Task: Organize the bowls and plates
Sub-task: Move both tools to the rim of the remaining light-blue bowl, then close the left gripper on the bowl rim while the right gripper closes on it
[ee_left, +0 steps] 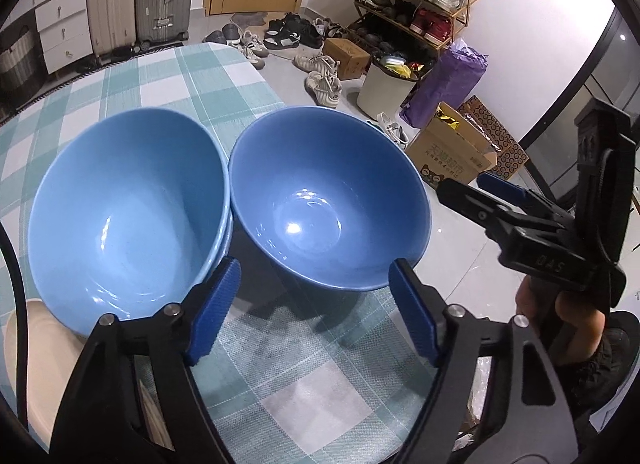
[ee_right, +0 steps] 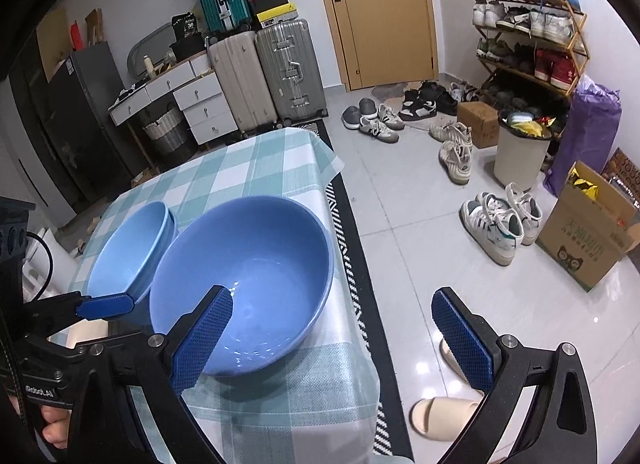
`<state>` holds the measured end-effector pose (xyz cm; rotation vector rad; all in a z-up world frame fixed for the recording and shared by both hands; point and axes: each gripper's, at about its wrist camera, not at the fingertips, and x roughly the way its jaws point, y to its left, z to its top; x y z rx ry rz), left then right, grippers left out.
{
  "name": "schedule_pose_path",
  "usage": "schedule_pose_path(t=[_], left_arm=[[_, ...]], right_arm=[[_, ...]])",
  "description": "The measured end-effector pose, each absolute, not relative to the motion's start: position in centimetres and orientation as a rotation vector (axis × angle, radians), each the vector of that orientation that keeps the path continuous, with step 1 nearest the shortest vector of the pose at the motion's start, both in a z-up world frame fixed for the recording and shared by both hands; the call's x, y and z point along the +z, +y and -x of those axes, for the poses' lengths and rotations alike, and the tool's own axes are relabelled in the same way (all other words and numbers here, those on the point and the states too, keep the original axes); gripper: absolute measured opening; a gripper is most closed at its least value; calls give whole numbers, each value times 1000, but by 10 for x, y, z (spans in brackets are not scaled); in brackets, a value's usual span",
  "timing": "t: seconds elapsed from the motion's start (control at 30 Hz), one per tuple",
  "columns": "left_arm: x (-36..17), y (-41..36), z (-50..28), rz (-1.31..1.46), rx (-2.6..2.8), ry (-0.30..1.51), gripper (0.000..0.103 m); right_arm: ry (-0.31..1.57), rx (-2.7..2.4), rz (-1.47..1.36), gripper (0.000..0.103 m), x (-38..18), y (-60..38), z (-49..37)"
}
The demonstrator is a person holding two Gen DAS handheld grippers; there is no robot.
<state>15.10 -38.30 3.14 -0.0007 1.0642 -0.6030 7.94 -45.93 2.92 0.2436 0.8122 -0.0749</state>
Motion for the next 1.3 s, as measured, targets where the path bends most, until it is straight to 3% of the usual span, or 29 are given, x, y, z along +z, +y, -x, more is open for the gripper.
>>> schedule_pose_path(t=[0.23, 0.53, 0.7, 0.9, 1.07, 1.3], left_arm=[[24, -386, -156, 20, -583, 1078, 66], [16, -388, -166, 19, -552, 1087, 55], [12, -388, -171, 15, -540, 1092, 43], [10, -386, -173, 0, -525, 1082, 33], [9, -387, -174, -17, -522, 1067, 31], [9, -390, -169, -50, -521, 1047, 31]], right_arm=[[838, -64, -255, 98, 15, -462, -93], [866, -29, -240, 71, 1, -456, -110], [868, -16, -219, 45, -5, -448, -119], [856, -21, -212, 27, -4, -446, -123], [852, -46, -192, 19, -3, -445, -122], [856, -57, -178, 19, -3, -445, -120]])
